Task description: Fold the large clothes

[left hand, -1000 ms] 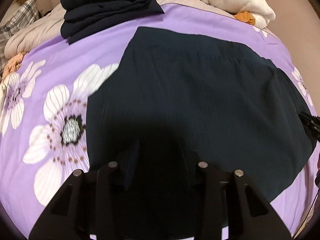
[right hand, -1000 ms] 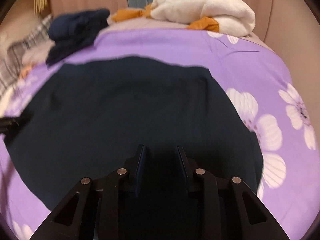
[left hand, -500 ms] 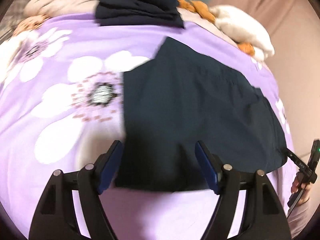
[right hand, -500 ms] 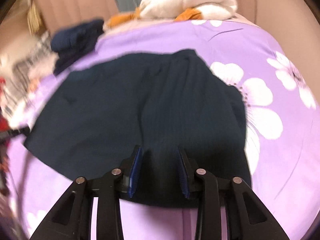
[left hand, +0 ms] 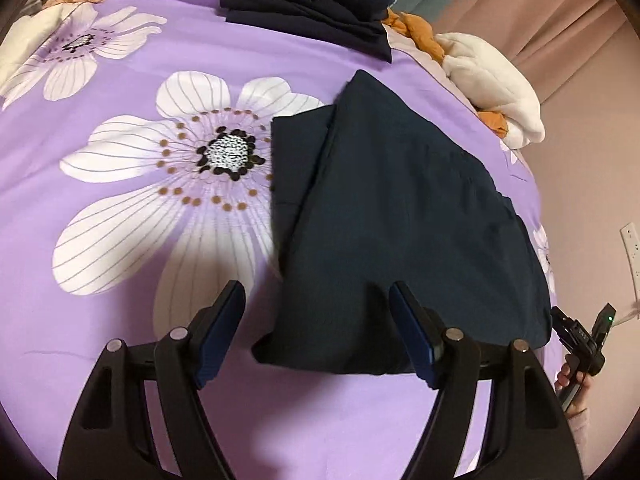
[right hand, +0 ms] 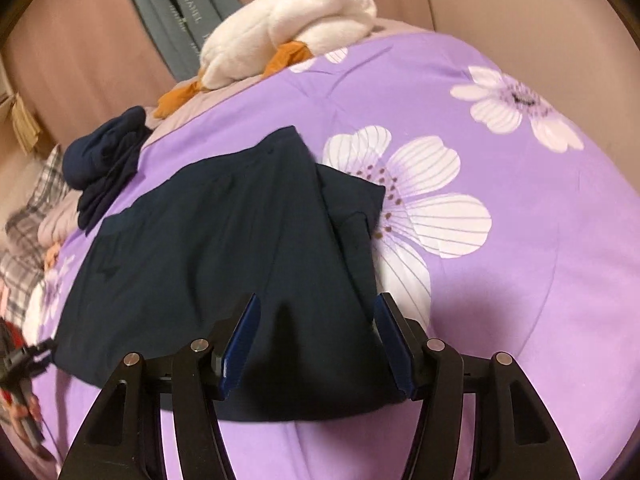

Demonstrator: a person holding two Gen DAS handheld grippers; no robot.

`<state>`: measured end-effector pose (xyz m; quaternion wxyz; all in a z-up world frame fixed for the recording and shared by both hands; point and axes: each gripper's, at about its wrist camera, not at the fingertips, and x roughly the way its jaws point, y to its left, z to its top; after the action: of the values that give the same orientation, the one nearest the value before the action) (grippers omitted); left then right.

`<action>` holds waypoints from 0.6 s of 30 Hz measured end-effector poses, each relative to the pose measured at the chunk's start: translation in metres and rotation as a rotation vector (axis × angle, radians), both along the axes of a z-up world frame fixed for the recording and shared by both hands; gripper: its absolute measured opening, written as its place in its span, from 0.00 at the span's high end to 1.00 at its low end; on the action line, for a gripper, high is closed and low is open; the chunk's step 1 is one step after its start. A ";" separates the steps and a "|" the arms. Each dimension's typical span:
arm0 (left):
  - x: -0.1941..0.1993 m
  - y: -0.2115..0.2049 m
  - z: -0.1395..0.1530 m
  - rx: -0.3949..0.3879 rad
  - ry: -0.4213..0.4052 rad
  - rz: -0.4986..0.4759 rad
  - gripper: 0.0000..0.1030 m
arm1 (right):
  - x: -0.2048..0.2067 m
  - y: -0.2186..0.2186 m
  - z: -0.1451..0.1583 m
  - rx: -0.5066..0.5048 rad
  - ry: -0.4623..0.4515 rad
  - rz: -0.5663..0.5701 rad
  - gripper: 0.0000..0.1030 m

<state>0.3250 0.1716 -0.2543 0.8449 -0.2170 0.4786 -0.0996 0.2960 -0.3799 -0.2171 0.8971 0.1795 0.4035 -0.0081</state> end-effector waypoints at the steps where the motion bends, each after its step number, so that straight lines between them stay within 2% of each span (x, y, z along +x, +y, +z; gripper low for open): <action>1: 0.001 -0.003 0.000 0.001 0.002 -0.009 0.29 | -0.003 -0.004 -0.003 0.005 0.006 -0.014 0.42; 4: 0.007 -0.013 -0.001 0.026 0.010 -0.053 0.30 | -0.008 -0.001 -0.011 0.061 0.020 -0.012 0.43; 5: 0.008 -0.017 -0.002 0.041 0.016 -0.070 0.36 | -0.008 -0.001 -0.014 0.073 0.030 -0.005 0.43; 7: 0.014 -0.025 -0.007 0.080 0.039 -0.101 0.44 | -0.011 0.002 -0.019 0.083 0.038 0.012 0.58; 8: 0.013 -0.025 -0.009 0.094 0.039 -0.109 0.47 | -0.013 0.004 -0.021 0.082 0.036 0.024 0.61; 9: 0.012 -0.027 -0.009 0.099 0.035 -0.120 0.51 | -0.017 0.006 -0.019 0.074 0.021 0.030 0.70; 10: 0.012 -0.028 -0.009 0.106 0.029 -0.127 0.60 | -0.021 0.007 -0.017 0.081 0.003 0.045 0.78; 11: 0.012 -0.026 -0.008 0.108 0.025 -0.129 0.65 | -0.025 0.007 -0.014 0.085 -0.012 0.057 0.80; 14: 0.010 -0.017 -0.010 0.075 0.025 -0.138 0.67 | -0.034 0.012 -0.008 0.045 -0.022 0.077 0.85; 18: 0.010 -0.013 -0.019 0.054 0.049 -0.126 0.62 | -0.030 0.007 -0.023 0.058 0.034 0.053 0.83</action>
<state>0.3346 0.1591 -0.2736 0.8307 -0.1660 0.5142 -0.1342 0.2657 -0.3726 -0.2404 0.8846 0.1946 0.4232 0.0242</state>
